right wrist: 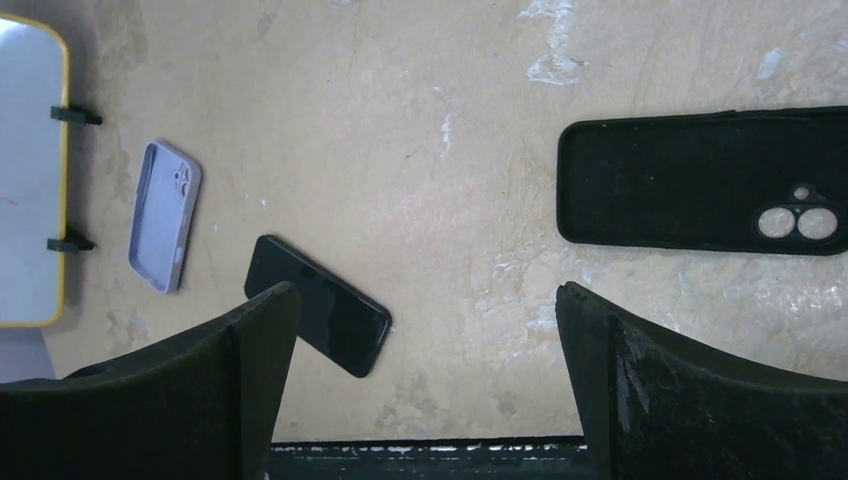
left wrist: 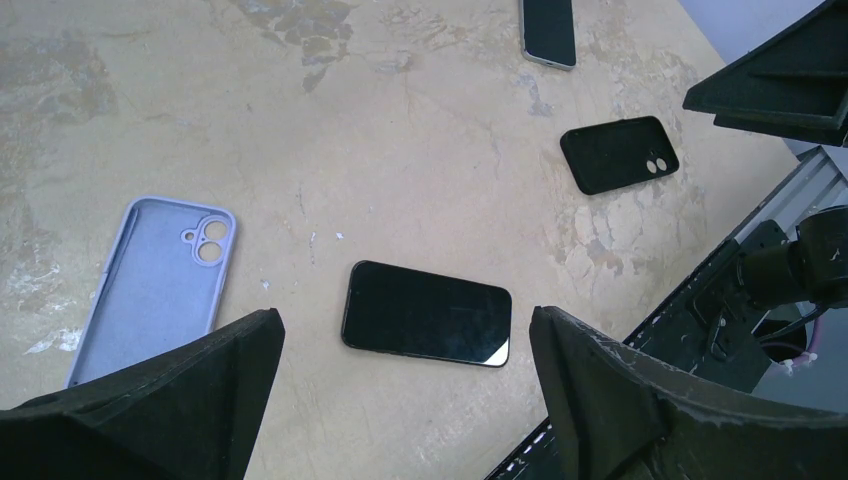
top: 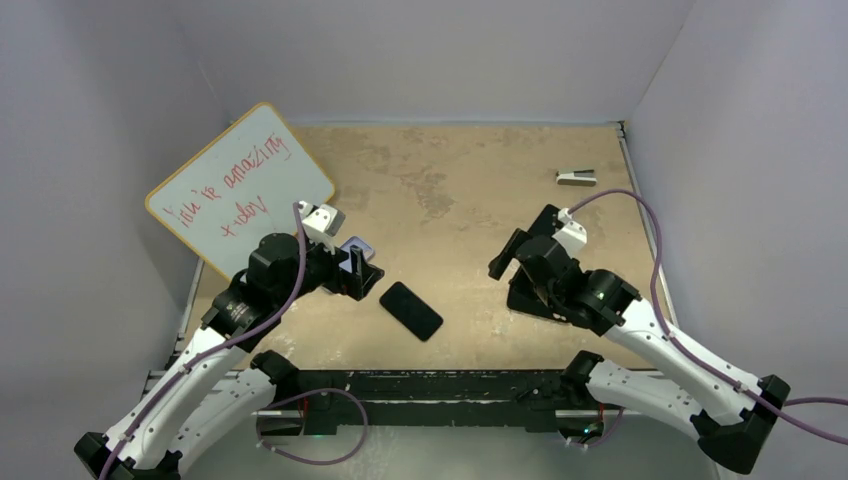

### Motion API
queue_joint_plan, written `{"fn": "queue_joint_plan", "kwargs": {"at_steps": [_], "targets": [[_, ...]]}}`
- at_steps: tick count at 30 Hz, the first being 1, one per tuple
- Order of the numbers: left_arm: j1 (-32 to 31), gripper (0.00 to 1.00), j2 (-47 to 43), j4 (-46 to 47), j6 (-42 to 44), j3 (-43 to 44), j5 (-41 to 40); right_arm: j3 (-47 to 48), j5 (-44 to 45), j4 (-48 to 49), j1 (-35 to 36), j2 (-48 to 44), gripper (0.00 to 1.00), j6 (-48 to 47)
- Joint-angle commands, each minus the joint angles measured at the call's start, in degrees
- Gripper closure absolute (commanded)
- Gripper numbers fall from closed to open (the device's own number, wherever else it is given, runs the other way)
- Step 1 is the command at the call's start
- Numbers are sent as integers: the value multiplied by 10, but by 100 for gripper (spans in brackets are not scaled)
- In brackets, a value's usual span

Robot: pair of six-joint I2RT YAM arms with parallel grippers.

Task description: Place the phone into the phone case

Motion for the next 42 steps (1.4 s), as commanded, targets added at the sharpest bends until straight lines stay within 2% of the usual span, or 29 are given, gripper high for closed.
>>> {"fn": "queue_joint_plan", "kwargs": {"at_steps": [1,8,12,16,18,24,26,33,42], "targets": [[-1,0,-3,13,13,16,5,26,57,-73,0,8,1,78],[0,0,3,11,15,19,8,36,102,-155,1,38,1,183],[1,0,3,14,12,15,3,36,103,-183,1,70,7,247],[0,1,18,3,10,20,-7,33,122,-192,-2,115,18,261],[0,1,20,4,11,19,-2,29,117,-197,-13,137,28,274],[0,1,10,6,9,17,-7,-14,51,-130,-88,168,51,235],[1,1,7,4,8,17,-8,-30,38,-129,-116,175,55,239],[0,1,0,4,7,16,-13,-82,-35,-113,-198,206,56,252],[0,1,-4,3,7,16,-13,-123,-82,-83,-230,232,60,268]]}}
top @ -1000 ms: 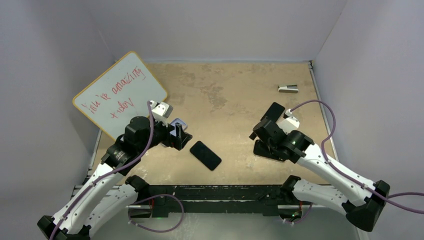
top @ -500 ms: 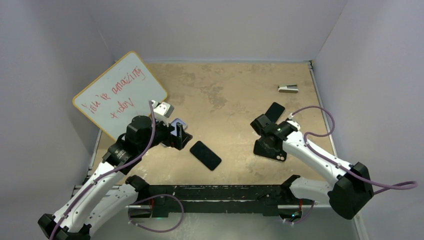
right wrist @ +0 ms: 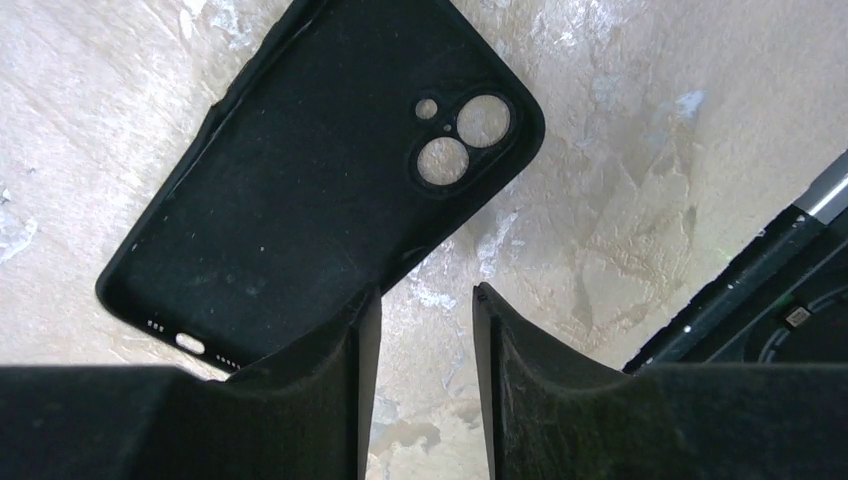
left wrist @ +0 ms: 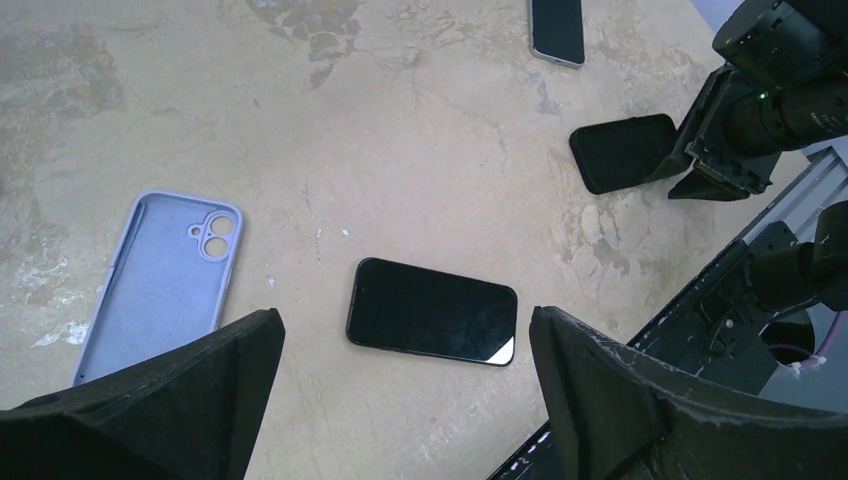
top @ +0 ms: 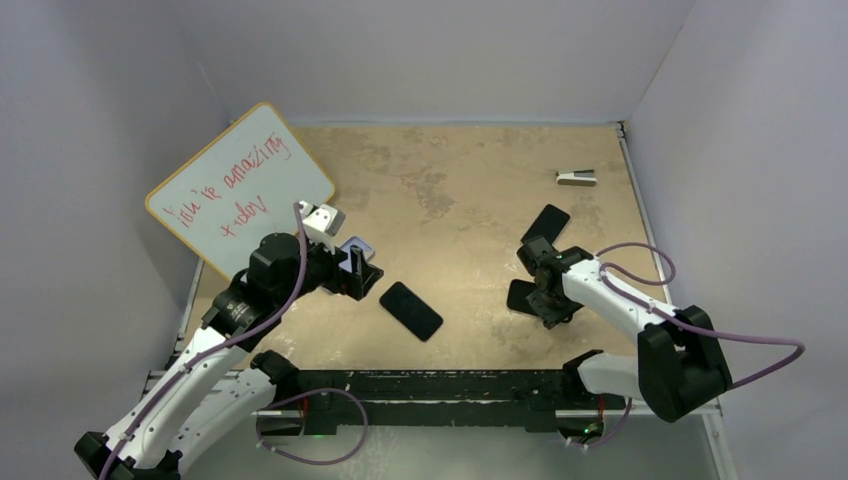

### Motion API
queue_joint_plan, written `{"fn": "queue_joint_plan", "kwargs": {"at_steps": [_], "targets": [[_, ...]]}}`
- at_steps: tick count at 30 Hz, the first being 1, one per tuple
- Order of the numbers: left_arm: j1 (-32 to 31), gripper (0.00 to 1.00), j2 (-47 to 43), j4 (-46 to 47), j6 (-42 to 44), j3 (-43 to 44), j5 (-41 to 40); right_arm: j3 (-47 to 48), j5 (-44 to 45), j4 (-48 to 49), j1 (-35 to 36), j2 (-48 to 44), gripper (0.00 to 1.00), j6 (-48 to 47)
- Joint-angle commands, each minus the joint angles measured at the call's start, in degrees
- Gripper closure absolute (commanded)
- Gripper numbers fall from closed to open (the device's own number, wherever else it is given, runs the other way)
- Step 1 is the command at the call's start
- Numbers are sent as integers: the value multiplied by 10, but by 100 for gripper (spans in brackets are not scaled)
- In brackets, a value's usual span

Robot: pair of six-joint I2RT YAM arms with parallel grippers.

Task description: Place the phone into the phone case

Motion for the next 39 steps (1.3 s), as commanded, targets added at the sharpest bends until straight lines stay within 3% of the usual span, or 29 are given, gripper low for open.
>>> {"fn": "queue_joint_plan", "kwargs": {"at_steps": [1,13,21,24,30,34,39], "targets": [[0,1,-6,7,6,17,-6,-21,-26,19,-11,4,61,24],[1,1,-7,8,6,16,-9,-18,6,43,-14,29,62,14],[0,1,-8,6,4,15,-14,-21,23,46,-14,20,81,-14],[0,1,-5,5,4,16,-12,-20,32,68,-14,1,100,-61],[0,1,-16,7,5,15,-11,-3,44,86,-14,-36,100,-124],[0,1,-21,7,4,15,-13,-5,-10,185,-13,-66,100,-251],[0,1,-21,7,4,15,-13,-35,-172,373,-1,-102,100,-407]]}}
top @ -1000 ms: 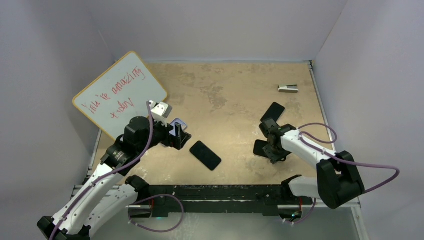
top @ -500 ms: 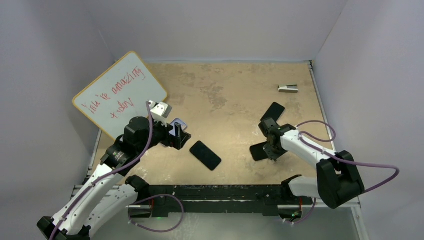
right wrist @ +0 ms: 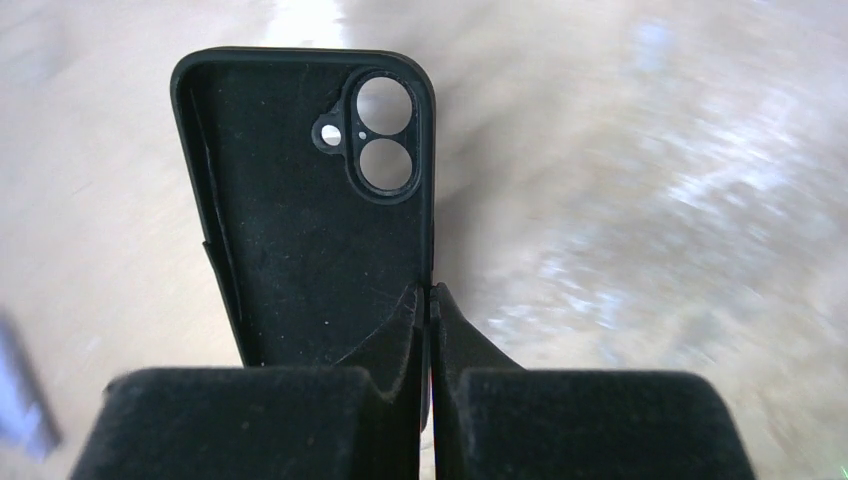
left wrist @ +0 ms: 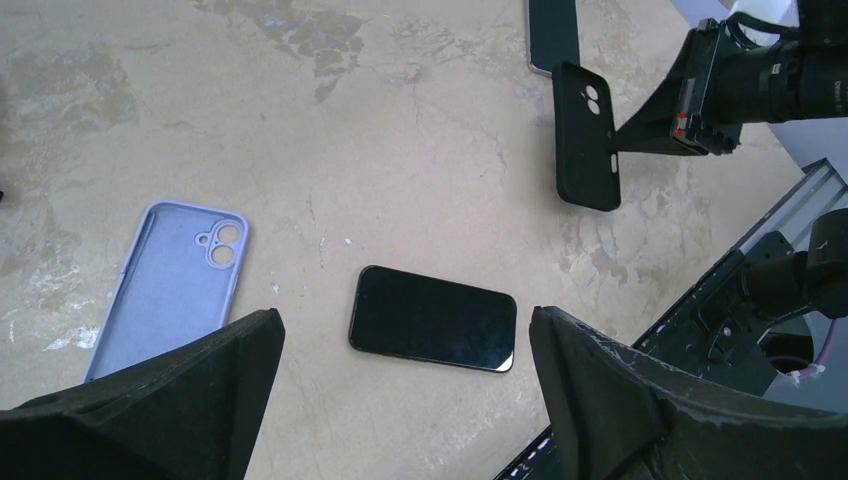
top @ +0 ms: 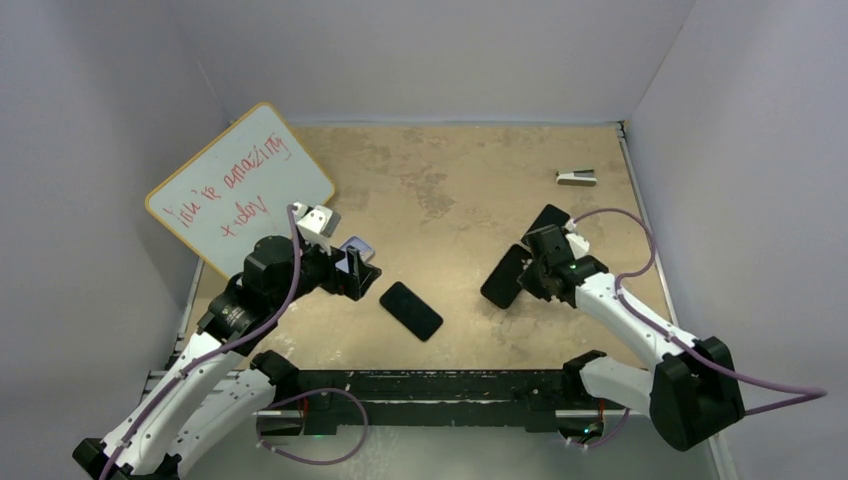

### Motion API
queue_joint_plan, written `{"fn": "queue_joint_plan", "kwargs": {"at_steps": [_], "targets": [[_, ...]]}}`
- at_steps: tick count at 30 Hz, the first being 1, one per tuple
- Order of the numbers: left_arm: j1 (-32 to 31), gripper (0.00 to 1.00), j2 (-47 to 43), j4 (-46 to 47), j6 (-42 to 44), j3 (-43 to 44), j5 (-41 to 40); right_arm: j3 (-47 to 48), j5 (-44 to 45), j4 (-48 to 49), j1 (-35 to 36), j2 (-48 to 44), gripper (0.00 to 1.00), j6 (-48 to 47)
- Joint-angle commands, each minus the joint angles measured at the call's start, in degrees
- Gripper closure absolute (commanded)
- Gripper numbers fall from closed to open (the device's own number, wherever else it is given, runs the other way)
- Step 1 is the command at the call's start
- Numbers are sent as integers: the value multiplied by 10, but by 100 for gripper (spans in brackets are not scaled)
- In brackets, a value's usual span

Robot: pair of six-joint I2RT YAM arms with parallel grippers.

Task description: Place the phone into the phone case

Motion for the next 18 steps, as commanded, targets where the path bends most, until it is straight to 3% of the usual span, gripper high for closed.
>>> {"fn": "queue_joint_plan", "kwargs": {"at_steps": [1,7,10,18], "targets": [[0,1,-3,7,4,15,-6,-15,-132,185,13,-24,100,-164],[0,1,-4,6,3,15,-10,54,-176,182,41,72,100,-262],[0,1,-4,4,2,15,-11,89,-147,162,80,123,100,-296],[0,1,-5,5,2,15,-13,113,-128,149,100,188,100,-319]]}}
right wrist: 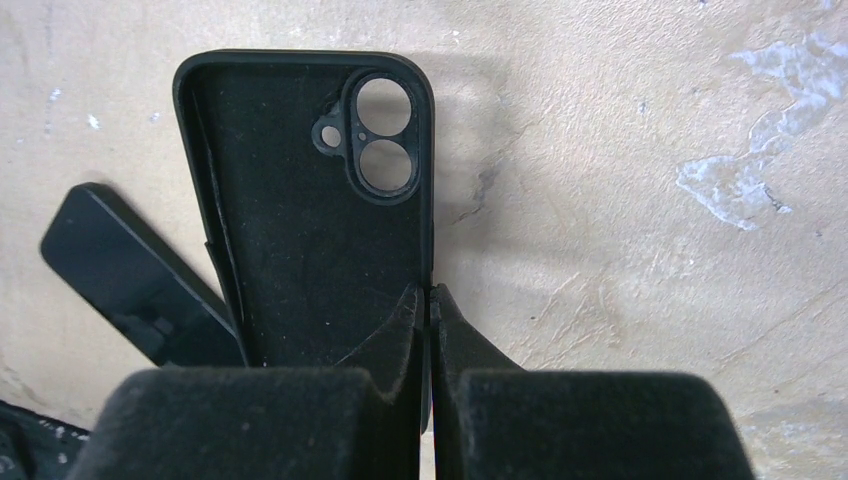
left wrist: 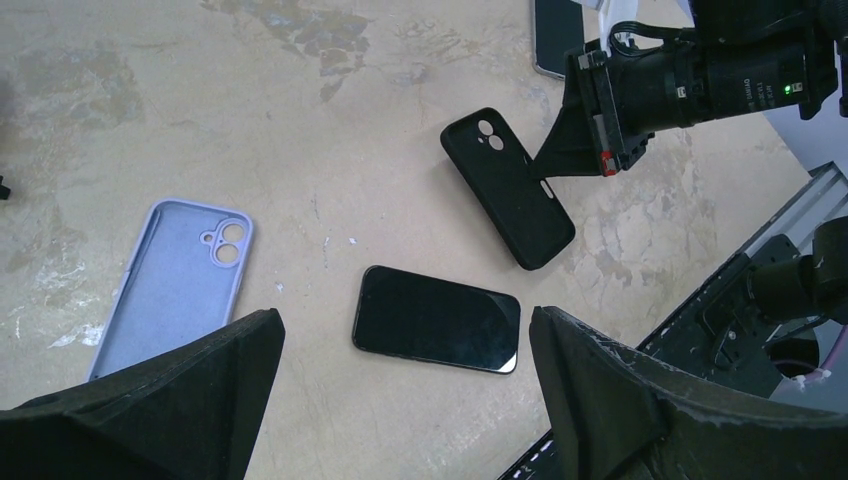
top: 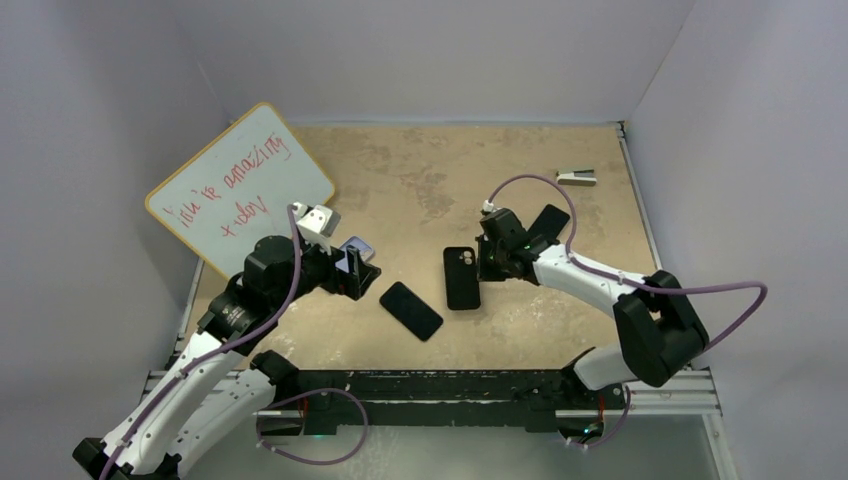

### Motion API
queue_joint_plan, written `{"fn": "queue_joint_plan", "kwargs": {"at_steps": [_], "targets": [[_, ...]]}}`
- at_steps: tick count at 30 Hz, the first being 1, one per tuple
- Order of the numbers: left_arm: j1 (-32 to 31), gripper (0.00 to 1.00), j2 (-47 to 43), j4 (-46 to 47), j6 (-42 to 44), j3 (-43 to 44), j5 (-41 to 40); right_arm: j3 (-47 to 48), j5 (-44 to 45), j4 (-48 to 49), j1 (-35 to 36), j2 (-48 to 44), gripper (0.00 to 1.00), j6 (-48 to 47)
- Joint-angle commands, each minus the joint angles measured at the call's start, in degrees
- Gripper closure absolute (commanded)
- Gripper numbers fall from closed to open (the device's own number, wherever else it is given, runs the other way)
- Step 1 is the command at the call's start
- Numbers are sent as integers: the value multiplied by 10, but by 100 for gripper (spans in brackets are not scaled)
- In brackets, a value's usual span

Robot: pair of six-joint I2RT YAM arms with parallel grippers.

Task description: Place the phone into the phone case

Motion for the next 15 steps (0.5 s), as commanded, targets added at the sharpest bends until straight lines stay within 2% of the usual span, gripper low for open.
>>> {"fn": "queue_joint_plan", "kwargs": {"at_steps": [1,5,9,15], "targets": [[0,1,-4,7,3,14,-8,18,19,-8,-2,10,99,-27],[0,1,7,4,5,18,-5,28,59,-23,-2,14,89,-11],[0,1,2,6,5,17,-4,44,73,-49,-3,10,67,19],[0,0,-3,5,5,16,-3,74,206,-82,-10,-15,34,75]]}}
